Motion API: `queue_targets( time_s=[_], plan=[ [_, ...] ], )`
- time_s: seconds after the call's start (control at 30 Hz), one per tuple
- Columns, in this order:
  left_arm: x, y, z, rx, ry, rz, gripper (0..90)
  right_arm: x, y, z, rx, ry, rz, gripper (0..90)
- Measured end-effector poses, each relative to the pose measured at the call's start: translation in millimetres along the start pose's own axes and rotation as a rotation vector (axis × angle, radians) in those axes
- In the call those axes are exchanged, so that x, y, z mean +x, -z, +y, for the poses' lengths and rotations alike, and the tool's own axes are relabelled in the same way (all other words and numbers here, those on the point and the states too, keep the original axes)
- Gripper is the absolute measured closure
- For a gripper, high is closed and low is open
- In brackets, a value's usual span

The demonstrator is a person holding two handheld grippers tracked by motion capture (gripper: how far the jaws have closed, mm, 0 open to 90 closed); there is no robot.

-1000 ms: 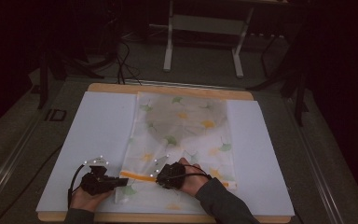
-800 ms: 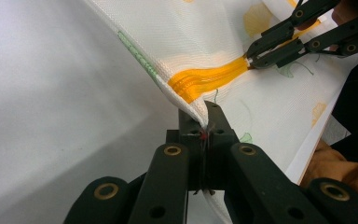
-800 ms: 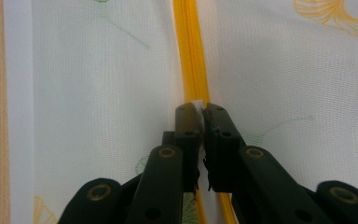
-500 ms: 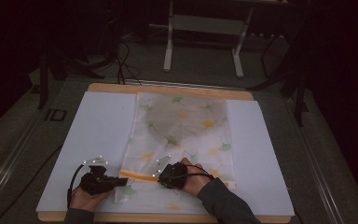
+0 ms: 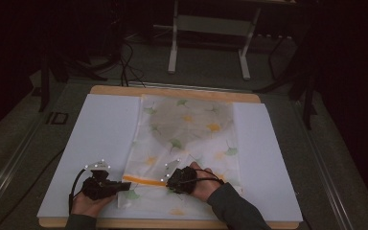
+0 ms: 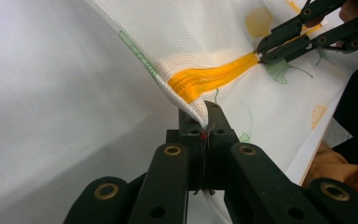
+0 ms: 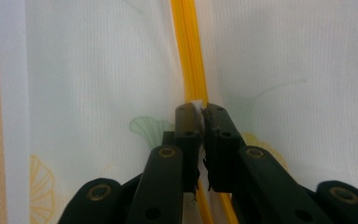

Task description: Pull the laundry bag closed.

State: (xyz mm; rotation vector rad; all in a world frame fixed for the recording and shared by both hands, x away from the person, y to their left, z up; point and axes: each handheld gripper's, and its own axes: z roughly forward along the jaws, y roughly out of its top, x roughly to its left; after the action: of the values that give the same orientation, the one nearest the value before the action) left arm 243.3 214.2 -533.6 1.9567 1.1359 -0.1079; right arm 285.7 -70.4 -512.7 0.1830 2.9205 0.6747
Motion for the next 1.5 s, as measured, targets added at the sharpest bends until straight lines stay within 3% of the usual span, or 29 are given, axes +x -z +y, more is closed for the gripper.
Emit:
queue_targets(
  time_s=[1.5],
  plan=[
    [1.5,0.8,-0.5,0.0,0.003,0.002,88.5,-7.7,16.3,-30.9,0.047,-0.027,-0.005,84.6]
  ],
)
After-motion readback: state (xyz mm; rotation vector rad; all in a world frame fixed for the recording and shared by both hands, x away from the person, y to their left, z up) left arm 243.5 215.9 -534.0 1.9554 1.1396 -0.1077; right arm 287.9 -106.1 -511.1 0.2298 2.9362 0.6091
